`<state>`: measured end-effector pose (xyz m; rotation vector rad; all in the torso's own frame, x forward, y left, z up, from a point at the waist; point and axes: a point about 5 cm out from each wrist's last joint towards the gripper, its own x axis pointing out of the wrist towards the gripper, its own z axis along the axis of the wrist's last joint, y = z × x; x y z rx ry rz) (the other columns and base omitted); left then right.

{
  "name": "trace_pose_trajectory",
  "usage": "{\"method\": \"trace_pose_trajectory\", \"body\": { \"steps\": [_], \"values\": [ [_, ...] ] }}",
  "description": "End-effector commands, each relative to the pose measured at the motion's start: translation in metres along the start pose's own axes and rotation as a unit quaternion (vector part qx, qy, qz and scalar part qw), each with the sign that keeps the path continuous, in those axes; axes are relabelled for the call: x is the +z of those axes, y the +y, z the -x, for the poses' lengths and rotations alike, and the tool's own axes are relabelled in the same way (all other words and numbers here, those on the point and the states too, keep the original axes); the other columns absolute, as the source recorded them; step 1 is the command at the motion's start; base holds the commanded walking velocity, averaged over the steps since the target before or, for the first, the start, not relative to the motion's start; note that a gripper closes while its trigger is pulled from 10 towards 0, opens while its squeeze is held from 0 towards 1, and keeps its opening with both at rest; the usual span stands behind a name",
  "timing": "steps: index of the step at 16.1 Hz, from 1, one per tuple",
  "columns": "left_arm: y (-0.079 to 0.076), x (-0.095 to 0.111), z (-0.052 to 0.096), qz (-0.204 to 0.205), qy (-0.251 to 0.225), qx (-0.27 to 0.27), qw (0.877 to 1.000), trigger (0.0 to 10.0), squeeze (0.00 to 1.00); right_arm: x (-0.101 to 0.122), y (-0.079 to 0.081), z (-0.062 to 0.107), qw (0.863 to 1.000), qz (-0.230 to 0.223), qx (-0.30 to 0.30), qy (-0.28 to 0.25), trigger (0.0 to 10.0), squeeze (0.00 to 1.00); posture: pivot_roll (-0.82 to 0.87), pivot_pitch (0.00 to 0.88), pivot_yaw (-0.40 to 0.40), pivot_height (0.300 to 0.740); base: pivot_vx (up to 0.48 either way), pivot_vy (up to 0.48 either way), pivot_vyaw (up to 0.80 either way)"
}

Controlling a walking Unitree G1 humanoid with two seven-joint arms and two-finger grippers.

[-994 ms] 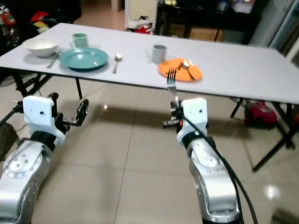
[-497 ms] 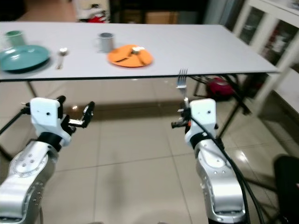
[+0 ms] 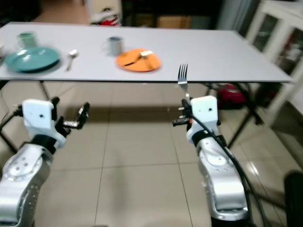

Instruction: Setting the table

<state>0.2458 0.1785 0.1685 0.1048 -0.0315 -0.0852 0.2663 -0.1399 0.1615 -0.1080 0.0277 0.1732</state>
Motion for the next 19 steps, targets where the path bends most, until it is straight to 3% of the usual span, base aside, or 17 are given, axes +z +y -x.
{"method": "trace_pose_trajectory", "body": {
  "steps": [1, 5, 19],
  "values": [
    [-0.0003, 0.004, -0.0018, -0.001, -0.008, -0.003, 1.0, 10.0, 0.0, 0.0068, -0.0006, -0.0013, 1.0, 0.007, 0.001, -0.017, 10.0, 0.0, 0.06, 0.0, -0.034, 0.74, 0.341, 0.0, 0.0],
    [-0.0014, 0.0033, -0.0032, -0.004, -0.007, -0.009, 1.0, 10.0, 0.0, 0.0082, -0.0003, -0.0013, 0.999, 0.029, 0.005, -0.021, 10.0, 0.0, 0.05, 0.0, -0.029, 0.74, 0.345, 0.0, 0.0],
    [-0.0023, 0.0042, 0.0007, -0.007, -0.004, -0.021, 1.0, 10.0, 0.0, 0.0073, 0.006, 0.0013, 0.999, 0.041, 0.027, -0.022, 10.0, 0.0, 0.07, 0.0, -0.034, 0.74, 0.342, 0.0, 0.0]
  ]
}}
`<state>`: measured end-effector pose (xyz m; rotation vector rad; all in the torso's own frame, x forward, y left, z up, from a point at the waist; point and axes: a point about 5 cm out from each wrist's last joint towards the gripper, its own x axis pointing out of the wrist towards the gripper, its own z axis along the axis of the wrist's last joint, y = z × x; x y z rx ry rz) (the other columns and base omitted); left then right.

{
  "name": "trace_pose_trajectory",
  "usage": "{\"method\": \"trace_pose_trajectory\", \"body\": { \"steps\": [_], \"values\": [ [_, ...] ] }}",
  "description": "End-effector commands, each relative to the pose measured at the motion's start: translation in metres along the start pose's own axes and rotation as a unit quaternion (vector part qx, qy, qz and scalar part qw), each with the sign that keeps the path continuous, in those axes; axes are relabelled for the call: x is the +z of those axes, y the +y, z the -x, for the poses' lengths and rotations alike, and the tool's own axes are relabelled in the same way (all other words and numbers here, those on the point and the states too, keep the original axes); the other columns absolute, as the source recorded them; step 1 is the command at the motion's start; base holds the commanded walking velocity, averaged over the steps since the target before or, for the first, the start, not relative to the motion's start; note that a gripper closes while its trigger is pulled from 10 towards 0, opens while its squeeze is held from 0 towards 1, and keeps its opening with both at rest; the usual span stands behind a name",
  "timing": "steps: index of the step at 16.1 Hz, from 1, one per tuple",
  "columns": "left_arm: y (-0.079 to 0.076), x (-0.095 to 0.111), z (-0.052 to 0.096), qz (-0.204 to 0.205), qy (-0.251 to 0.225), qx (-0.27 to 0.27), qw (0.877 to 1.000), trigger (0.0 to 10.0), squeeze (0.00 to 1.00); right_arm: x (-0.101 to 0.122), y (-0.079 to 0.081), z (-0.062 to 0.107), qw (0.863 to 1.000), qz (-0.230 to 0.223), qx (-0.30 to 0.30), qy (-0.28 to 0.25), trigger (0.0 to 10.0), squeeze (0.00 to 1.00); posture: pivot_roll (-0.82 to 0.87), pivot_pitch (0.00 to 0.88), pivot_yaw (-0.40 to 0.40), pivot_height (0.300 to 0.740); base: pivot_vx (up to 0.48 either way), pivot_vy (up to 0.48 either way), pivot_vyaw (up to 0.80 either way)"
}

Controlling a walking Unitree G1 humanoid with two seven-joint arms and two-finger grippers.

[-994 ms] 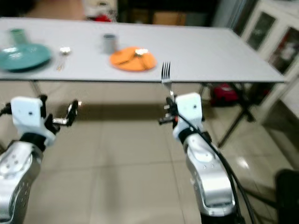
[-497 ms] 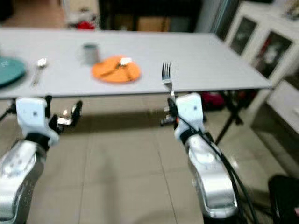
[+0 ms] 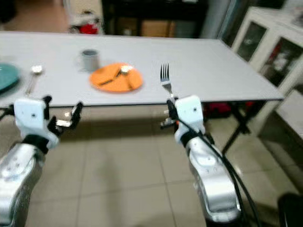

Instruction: Setting the table

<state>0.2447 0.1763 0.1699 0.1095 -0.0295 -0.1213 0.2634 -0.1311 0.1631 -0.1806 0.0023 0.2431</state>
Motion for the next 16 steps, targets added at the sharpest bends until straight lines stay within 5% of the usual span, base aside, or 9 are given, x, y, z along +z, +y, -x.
{"method": "trace_pose_trajectory", "body": {
  "steps": [1, 4, 16],
  "values": [
    [0.0, 0.003, 0.0, -0.006, -0.003, -0.005, 1.0, 10.0, 0.0, 0.004, -0.002, 0.0, 1.0, 0.011, -0.004, -0.006, 10.0, 0.0, 0.06, 0.0, -0.028, 0.74, 0.341, 0.0, 0.63],
    [0.001, 0.002, 0.003, -0.012, 0.003, -0.014, 1.0, 10.0, 0.0, 0.004, 0.0, 0.001, 1.0, 0.021, 0.002, -0.008, 10.0, 0.0, 0.06, 0.0, -0.019, 0.74, 0.34, 0.0, 0.8],
    [-0.003, 0.0, -0.002, -0.024, 0.006, -0.028, 0.999, 10.0, 0.0, 0.0, -0.007, -0.012, 1.0, 0.009, 0.018, 0.001, 10.0, 0.0, 0.07, 0.0, -0.02, 0.74, 0.337, 0.0, 0.0]
  ]
}}
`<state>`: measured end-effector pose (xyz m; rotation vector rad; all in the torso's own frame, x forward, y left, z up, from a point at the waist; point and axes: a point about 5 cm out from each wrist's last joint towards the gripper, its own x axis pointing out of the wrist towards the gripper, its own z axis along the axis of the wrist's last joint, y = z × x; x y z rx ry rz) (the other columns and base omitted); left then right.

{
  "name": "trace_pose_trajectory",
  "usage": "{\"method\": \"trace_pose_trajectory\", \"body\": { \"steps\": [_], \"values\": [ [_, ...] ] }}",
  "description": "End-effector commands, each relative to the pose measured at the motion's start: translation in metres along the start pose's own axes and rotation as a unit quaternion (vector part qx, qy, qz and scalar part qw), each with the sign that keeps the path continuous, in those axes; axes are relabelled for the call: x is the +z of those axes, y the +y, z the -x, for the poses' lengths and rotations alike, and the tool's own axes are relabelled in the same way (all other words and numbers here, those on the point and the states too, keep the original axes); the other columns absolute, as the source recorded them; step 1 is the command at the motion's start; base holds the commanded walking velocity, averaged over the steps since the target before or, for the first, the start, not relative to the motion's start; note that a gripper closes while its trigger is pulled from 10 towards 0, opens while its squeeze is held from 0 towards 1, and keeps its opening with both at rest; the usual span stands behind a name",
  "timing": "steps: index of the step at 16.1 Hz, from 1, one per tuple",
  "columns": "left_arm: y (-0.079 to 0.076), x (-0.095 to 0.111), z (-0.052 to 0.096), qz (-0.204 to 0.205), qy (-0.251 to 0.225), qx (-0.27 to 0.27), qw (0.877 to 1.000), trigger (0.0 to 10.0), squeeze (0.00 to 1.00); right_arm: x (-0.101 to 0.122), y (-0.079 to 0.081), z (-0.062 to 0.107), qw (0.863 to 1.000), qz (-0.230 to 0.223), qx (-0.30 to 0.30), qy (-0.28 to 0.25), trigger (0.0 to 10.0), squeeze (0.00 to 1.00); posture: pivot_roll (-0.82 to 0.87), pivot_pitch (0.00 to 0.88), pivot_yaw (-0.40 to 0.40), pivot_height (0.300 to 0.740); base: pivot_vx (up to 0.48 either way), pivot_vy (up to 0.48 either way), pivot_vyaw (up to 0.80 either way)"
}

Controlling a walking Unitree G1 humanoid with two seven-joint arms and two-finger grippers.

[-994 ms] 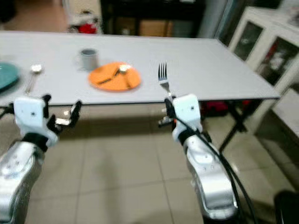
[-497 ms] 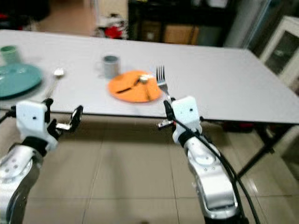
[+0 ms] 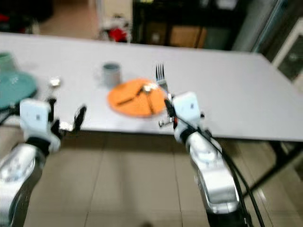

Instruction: Setting the table

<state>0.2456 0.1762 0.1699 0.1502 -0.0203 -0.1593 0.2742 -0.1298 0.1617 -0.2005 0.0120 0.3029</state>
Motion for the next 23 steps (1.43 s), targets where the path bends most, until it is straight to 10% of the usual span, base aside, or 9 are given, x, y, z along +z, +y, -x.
{"method": "trace_pose_trajectory", "body": {
  "steps": [1, 23],
  "values": [
    [-0.003, 0.001, -0.004, -0.004, -0.003, -0.006, 1.0, 10.0, 0.0, 0.0, -0.005, -0.001, 1.0, -0.006, -0.014, 0.0, 10.0, 0.0, 0.06, 0.0, -0.018, 0.74, 0.337, 0.0, 0.0],
    [0.001, 0.005, -0.02, -0.014, -0.028, 0.02, 0.999, 10.0, 0.0, -0.002, -0.01, -0.007, 0.998, -0.027, -0.05, 0.015, 10.0, 0.0, 0.05, 0.0, -0.021, 0.74, 0.273, 0.0, 0.0]
  ]
}}
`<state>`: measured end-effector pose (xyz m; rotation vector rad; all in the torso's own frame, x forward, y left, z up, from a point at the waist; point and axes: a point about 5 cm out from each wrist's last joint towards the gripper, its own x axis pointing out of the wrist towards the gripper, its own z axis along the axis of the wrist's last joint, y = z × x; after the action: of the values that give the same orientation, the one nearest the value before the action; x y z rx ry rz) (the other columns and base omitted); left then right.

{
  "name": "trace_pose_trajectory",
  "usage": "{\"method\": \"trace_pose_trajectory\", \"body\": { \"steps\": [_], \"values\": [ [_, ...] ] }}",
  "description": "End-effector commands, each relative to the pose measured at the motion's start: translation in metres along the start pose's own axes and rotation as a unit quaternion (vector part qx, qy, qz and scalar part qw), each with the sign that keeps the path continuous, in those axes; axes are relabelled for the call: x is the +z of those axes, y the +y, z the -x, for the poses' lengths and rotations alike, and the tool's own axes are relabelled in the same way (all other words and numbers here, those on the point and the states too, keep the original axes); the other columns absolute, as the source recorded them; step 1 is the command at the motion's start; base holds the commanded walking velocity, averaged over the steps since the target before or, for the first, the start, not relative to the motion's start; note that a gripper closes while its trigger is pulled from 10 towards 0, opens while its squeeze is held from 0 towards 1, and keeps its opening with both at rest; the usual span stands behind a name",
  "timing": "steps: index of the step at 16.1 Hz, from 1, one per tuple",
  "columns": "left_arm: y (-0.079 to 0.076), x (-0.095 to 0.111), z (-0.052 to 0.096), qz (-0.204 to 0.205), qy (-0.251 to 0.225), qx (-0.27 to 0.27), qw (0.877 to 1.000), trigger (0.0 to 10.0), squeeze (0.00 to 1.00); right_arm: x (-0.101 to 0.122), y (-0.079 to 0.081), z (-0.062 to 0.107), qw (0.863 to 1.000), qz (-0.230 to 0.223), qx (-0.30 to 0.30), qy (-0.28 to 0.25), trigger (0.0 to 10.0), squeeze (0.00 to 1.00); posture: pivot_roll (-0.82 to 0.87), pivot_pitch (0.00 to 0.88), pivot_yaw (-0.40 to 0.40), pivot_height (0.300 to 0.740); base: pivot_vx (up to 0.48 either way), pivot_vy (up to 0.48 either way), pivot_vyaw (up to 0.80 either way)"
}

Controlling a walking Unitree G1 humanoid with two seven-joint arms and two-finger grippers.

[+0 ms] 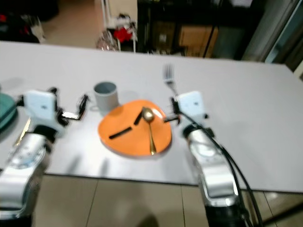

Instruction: Setting the table

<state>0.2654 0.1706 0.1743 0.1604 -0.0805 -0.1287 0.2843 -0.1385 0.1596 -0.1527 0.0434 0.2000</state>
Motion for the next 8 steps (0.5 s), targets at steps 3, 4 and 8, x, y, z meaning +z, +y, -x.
{"method": "trace_pose_trajectory", "body": {
  "steps": [3, 4, 8],
  "values": [
    [0.0059, 0.0013, -0.0005, -0.007, -0.001, 0.0, 1.0, 10.0, 0.0, 0.0016, 0.006, -0.0009, 1.0, -0.012, 0.01, -0.004, 10.0, 0.0, 0.05, 0.0, -0.007, 0.74, 0.0, 0.48, -0.79],
    [0.0071, 0.0009, -0.0013, -0.01, 0.0, -0.002, 1.0, 10.0, 0.0, 0.001, 0.0068, 0.0, 1.0, -0.014, 0.009, -0.004, 10.0, 0.0, 0.05, 0.0, 0.002, 0.74, 0.0, 0.48, -0.79],
    [0.0061, 0.0006, -0.003, -0.017, 0.003, -0.016, 1.0, 10.0, 0.0, -0.0039, 0.0058, 0.0054, 1.0, -0.022, 0.0, 0.001, 10.0, 0.0, 0.05, 0.0, 0.016, 0.74, 0.0, 0.48, -0.79]
  ]
}}
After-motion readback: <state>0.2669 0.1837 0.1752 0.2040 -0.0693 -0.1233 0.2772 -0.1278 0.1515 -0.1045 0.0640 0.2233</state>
